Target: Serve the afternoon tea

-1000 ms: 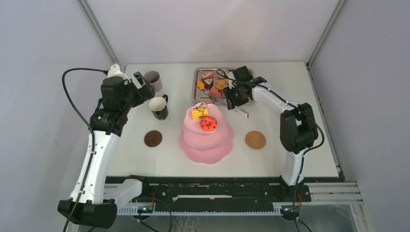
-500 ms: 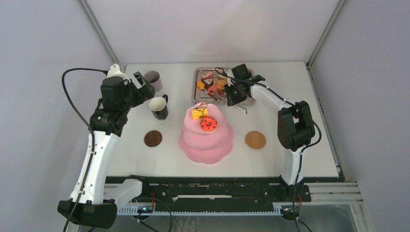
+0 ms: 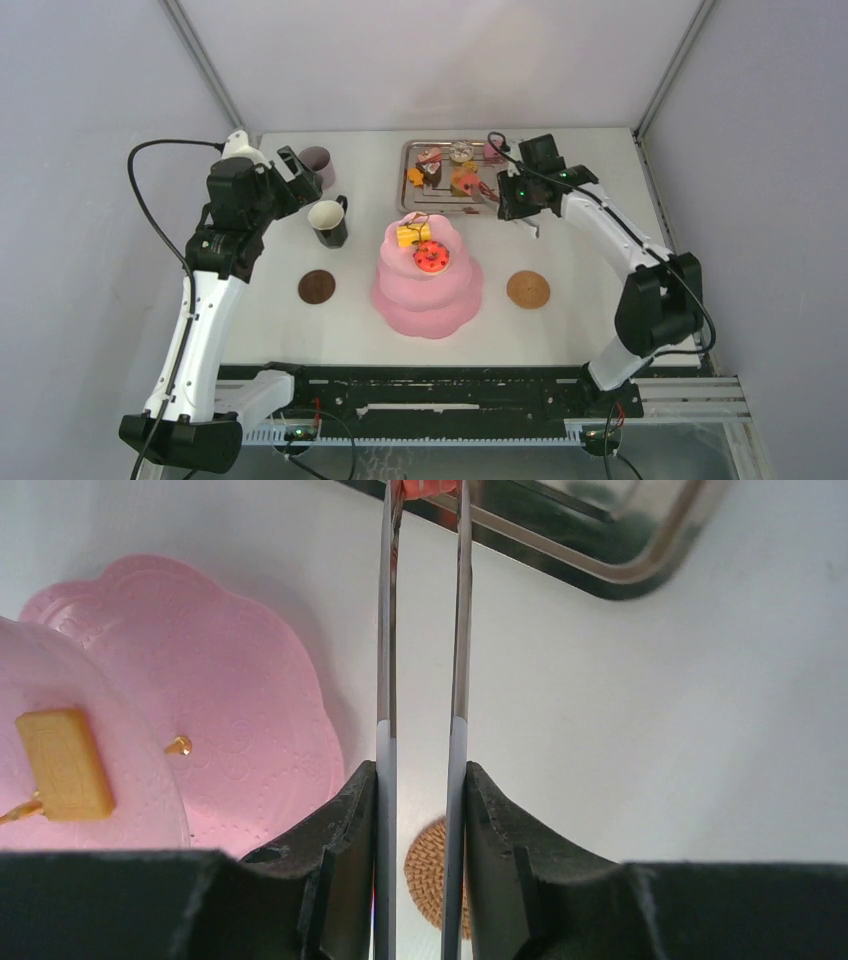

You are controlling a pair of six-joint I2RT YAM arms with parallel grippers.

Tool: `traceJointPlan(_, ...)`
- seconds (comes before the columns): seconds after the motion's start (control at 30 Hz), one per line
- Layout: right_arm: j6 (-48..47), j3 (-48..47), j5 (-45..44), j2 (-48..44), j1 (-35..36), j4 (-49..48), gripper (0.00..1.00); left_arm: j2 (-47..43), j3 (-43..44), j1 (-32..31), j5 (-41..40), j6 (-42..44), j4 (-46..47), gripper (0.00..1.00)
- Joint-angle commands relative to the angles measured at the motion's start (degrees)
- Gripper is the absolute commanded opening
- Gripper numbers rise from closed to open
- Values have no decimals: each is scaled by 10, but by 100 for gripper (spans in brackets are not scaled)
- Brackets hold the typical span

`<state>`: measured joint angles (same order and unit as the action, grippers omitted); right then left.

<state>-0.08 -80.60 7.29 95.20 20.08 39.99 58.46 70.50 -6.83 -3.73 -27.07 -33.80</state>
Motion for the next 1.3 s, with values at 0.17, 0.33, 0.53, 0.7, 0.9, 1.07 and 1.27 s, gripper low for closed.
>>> traceJointPlan(0.17,84,32,-39,-55,-59,-66,19,-32,-18,6,32,-10,35,94)
traceJointPlan(0.33,106,30,-75,-24,-60,-98,20,-49,-26,5,31,-6,36,94)
traceJointPlan(0.53,113,30,-120,18,-37,-101,25,-65,-32,6,26,1,31,94)
traceJointPlan(0.7,119,31,-136,31,-26,-100,38,-75,-38,6,19,6,28,94)
traceJointPlan(0.9,114,30,-114,47,-28,-109,56,-81,-40,6,14,12,30,94)
traceJointPlan(1.07,105,29,-94,54,-29,-117,58,-77,-38,7,14,13,29,94)
traceJointPlan(1.27,93,8,-93,74,-29,-110,47,-74,-36,7,19,11,30,94)
